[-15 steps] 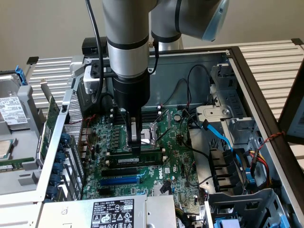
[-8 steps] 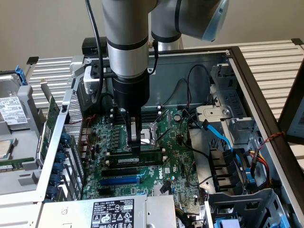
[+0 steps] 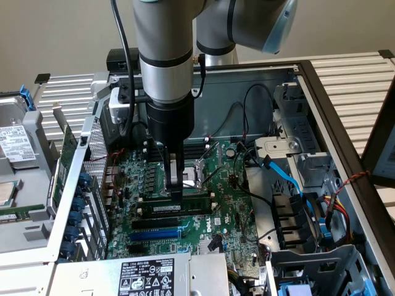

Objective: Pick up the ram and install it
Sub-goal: 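Press down the ram until it locks into place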

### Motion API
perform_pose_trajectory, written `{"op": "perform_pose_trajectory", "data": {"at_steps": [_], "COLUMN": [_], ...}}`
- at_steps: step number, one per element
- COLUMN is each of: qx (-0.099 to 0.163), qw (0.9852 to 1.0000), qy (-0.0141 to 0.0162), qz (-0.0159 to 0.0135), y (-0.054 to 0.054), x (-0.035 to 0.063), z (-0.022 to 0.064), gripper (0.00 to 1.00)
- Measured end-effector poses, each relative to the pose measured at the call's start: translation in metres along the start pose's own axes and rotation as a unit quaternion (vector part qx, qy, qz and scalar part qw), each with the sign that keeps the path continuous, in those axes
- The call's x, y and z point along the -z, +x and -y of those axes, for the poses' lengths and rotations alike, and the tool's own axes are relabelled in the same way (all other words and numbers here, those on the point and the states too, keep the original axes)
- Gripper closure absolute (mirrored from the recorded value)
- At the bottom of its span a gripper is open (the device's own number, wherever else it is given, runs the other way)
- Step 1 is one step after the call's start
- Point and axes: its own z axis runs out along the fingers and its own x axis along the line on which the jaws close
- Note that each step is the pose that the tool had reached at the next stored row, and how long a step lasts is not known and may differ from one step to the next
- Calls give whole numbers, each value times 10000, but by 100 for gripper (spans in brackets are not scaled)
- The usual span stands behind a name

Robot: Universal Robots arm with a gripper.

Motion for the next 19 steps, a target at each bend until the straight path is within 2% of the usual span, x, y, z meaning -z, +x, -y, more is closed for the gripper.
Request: {"op": "perform_pose_trajectory", "data": {"at_steps": [7,19], "qx": [0,0], "qw": [10000,10000], "qy": [-1,-1], "qz": [-2,0], "y": [-2,-4], "x": [-50,-59], "z": [0,0], "gripper": [89,89]}}
